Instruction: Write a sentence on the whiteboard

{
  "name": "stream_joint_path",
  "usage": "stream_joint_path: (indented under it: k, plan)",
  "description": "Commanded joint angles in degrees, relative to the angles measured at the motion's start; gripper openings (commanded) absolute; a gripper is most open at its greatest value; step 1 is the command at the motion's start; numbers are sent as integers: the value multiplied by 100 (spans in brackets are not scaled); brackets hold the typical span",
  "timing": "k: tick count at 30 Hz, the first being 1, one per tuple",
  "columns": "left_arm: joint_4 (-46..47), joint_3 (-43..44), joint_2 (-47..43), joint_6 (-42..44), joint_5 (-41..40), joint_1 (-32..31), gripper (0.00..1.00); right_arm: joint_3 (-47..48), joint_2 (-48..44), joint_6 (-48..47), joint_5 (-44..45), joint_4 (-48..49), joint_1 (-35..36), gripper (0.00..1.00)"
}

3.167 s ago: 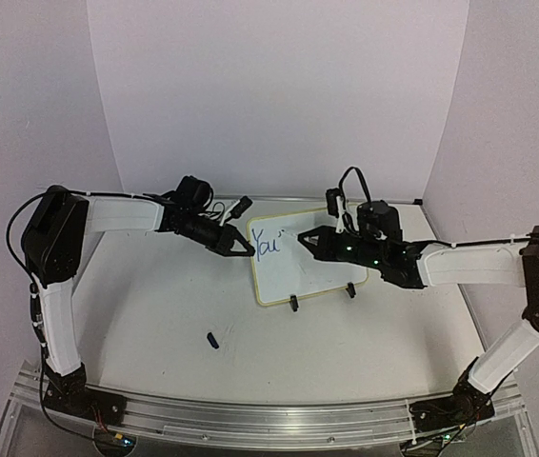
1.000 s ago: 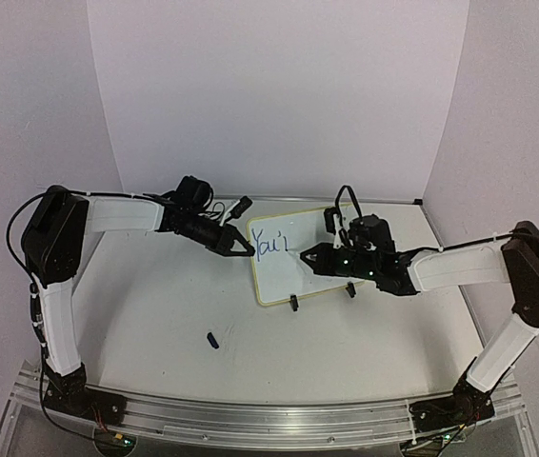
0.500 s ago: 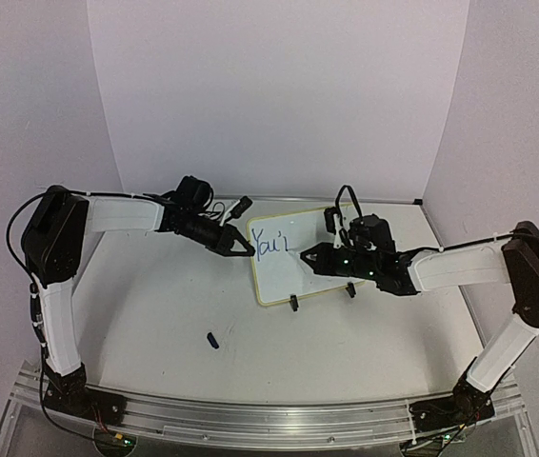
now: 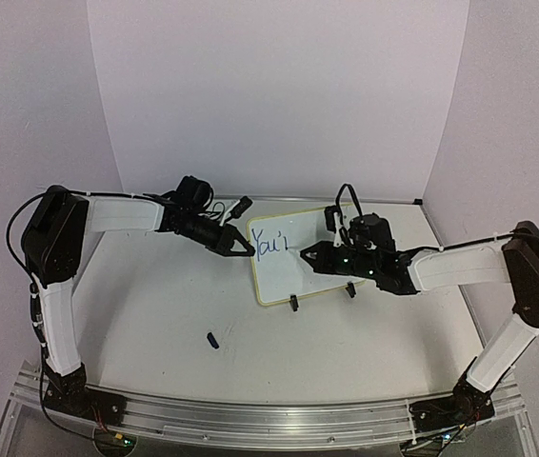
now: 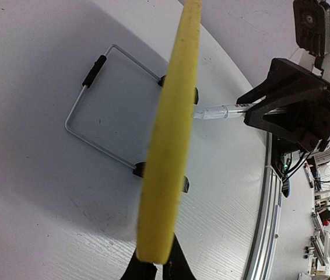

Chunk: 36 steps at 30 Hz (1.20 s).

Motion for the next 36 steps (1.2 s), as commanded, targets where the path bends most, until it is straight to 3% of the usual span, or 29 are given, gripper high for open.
stream_joint_path:
  k: [1,20,36]
  plan:
    - [-191,126,107,156,-42,-104,0,280,-72,31,227,289,-31,0]
    - [-200,127,107,156,-42,-112,0,287,-12,133,450,315,-39,0]
    - [-208,139,113,165,-49,-121,0,-110,-570,100,405,536,-34,0]
